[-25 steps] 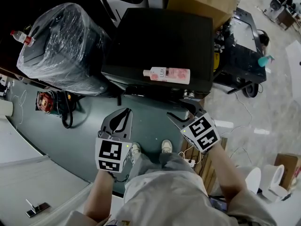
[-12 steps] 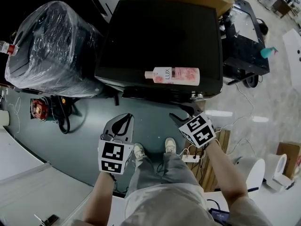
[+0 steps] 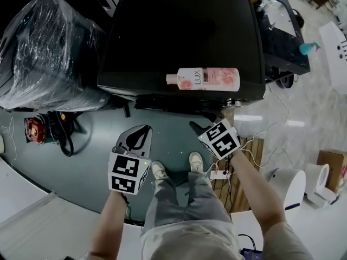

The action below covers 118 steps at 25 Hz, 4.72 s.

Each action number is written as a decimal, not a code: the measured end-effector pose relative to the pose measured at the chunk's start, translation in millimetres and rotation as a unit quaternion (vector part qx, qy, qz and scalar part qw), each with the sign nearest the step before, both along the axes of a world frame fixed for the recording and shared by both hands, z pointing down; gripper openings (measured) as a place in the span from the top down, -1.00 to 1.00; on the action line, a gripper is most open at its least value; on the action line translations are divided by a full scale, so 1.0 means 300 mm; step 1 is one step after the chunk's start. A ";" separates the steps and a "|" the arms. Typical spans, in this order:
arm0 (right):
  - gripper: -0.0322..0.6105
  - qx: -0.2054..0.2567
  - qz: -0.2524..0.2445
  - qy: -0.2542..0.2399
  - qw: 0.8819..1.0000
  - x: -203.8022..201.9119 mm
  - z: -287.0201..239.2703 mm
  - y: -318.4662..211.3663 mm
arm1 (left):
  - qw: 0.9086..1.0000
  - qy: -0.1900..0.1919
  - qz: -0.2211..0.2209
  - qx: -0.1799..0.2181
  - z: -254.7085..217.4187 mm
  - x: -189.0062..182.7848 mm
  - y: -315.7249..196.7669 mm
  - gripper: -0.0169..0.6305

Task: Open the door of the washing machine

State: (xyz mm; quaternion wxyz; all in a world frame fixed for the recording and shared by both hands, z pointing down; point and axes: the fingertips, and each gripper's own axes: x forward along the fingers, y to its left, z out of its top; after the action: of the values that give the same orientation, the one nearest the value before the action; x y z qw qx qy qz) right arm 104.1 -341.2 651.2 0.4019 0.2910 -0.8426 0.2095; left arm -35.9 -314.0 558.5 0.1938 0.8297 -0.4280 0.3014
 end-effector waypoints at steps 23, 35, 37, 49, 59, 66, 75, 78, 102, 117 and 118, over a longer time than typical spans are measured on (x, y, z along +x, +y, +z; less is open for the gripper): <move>0.26 -0.003 0.004 0.076 0.997 -0.016 0.255 -0.085 | 0.996 0.023 0.025 -0.085 0.318 -0.069 0.009 0.86; 0.30 -0.041 0.020 0.066 0.997 -0.043 0.256 0.045 | 0.995 0.016 0.031 -0.089 0.352 -0.058 0.094 0.86; 0.32 -0.050 0.020 0.067 0.996 -0.058 0.256 0.086 | 0.995 0.016 0.025 -0.091 0.357 -0.071 0.116 0.86; 0.38 -0.055 0.073 0.055 0.994 -0.178 0.271 0.340 | 0.994 -0.003 -0.031 -0.109 0.410 -0.228 0.344 0.86; 0.40 -0.102 0.133 0.013 0.986 -0.363 0.286 0.566 | 0.978 0.025 -0.142 -0.150 0.470 -0.446 0.610 0.86; 0.41 -0.129 0.183 -0.005 0.975 -0.596 0.310 0.703 | 0.962 0.042 -0.218 -0.161 0.482 -0.624 0.805 0.86; 0.41 -0.148 0.269 -0.007 0.952 -0.844 0.325 0.753 | 0.936 0.052 -0.305 -0.170 0.478 -0.869 0.985 0.86; 0.40 -0.170 0.282 0.000 0.944 -0.905 0.341 0.771 | 0.930 0.050 -0.326 -0.163 0.468 -0.962 1.006 0.86; 0.38 -0.217 0.294 -0.041 0.930 -1.432 0.351 0.640 | 0.896 0.059 -0.414 -0.146 0.428 -1.334 1.060 0.86; 0.80 -0.225 0.188 -0.063 0.954 -1.567 0.373 0.509 | 0.896 0.065 -0.423 -0.117 0.364 -1.461 0.965 0.86; 0.81 -0.224 0.175 -0.066 0.956 -1.562 0.365 0.513 | 0.897 0.065 -0.422 -0.115 0.357 -1.462 0.960 0.86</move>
State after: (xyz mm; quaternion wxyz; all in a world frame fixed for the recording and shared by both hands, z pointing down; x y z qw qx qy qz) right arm -364.4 -187.4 760.7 0.3575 0.3220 -0.7343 0.4788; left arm -474.4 -26.0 665.6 0.4242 0.5608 -0.6868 0.1842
